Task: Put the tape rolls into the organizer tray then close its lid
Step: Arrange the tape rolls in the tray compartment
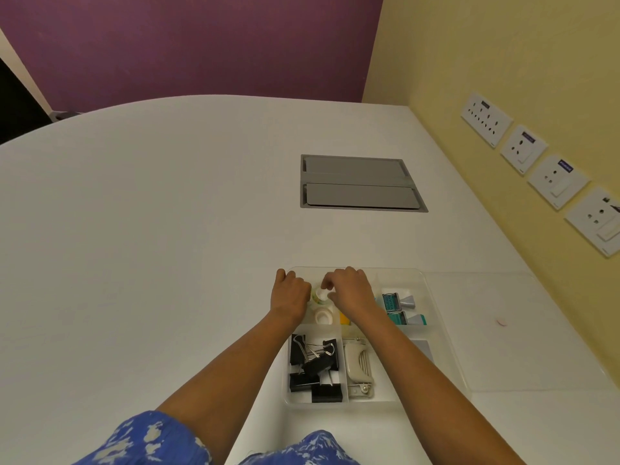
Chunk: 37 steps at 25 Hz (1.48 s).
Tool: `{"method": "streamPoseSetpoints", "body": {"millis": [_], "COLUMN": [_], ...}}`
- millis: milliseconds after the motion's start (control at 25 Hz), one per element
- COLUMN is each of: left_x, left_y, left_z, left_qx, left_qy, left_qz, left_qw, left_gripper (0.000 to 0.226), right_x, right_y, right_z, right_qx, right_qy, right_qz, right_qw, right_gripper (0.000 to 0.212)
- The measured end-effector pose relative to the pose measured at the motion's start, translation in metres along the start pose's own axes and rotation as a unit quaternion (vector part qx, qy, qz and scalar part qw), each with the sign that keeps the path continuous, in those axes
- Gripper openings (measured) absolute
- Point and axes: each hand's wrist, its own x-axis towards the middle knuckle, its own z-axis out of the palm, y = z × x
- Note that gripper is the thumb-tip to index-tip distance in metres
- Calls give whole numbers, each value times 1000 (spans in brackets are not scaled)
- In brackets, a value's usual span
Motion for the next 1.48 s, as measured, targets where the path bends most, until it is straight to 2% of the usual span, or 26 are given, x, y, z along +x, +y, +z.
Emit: {"method": "streamPoseSetpoints", "body": {"millis": [240,600,920,1160,1480], "left_x": [1,1,3,-7,-36], "left_y": [-2,-1,-1,-6,-18], "left_z": [3,3,2,0,-10], "left_qx": [-7,15,16,-90,-125], "left_qy": [18,15,11,84,109], "left_qz": [14,27,34,15,-30], "left_qw": [1000,999,999,992,986], "left_gripper": [26,31,31,34,31], "right_x": [1,-3,2,0,-23], "right_y": [-1,2,3,4,5], "right_z": [12,15,16,8,-1], "right_qx": [-86,-142,-90,-8,1], "right_qy": [-11,-12,-1,42,60], "right_qz": [-64,-68,-53,-8,49], "right_qw": [994,987,995,999,997], "right_gripper": [34,35,34,36,35]}}
